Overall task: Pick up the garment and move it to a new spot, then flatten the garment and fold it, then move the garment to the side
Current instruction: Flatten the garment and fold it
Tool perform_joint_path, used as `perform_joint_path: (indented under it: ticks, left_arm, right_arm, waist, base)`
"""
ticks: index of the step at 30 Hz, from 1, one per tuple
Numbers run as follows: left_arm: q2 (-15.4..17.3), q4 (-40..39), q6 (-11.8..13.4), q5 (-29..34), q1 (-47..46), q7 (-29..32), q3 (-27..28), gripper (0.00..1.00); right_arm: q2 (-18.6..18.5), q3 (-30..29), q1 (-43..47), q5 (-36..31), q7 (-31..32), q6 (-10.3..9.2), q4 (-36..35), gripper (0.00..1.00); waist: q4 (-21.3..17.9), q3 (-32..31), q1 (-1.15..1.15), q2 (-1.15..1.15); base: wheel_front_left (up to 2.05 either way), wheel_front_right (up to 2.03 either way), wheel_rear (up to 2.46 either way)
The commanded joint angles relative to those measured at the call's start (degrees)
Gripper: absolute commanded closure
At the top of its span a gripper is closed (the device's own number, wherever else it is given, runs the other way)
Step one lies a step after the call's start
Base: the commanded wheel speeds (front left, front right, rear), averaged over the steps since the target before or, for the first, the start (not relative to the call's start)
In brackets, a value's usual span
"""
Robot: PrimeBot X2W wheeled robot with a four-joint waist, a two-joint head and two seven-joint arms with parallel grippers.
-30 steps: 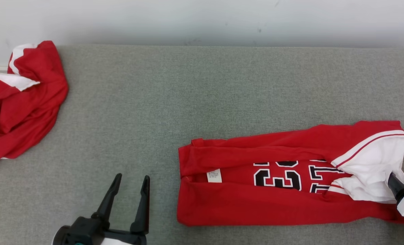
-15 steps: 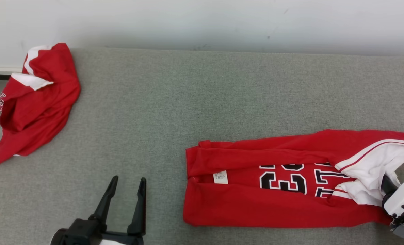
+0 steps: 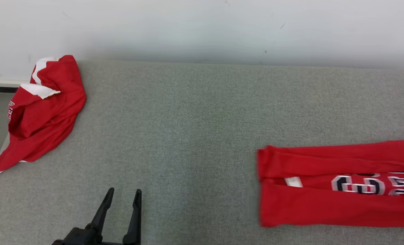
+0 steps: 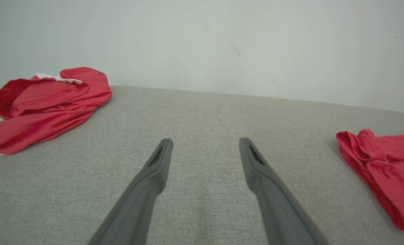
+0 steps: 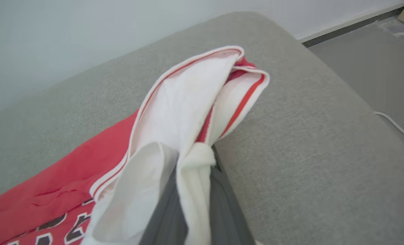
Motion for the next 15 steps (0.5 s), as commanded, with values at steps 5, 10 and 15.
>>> perform_joint_path:
  ticks: [5,10,15]
  left_arm:
    - [0.09,0.41,-0.34,0.06,1.47,-0.01,0.23,0.00]
    - [0.08,0.74,0.17,-1.72,2.07,-0.01,-0.60,0.00]
    - [0.09,0.70,1.02,-3.50,1.87,-0.01,-1.73,0.00]
  right_arm:
    - [-4.50,-1.55,2.21,-0.15,2.40,-0.11,-4.15,1.00]
    - [-5.17,2.13,4.06,1.54,7.15,-0.11,-12.31,1.00]
    - [-4.10,9.18,6.77,3.93,12.64,-0.11,-20.83,1.00]
  waist:
    - [0.00,-1.37,0.00,0.00]
    - [-0.19,-1.97,0.00,0.00]
    - [0.17,-2.90,0.00,0.00]
  base:
    - [0.00,0.00,0.00]
    - [0.00,0.00,0.00]
    - [0.00,0.00,0.00]
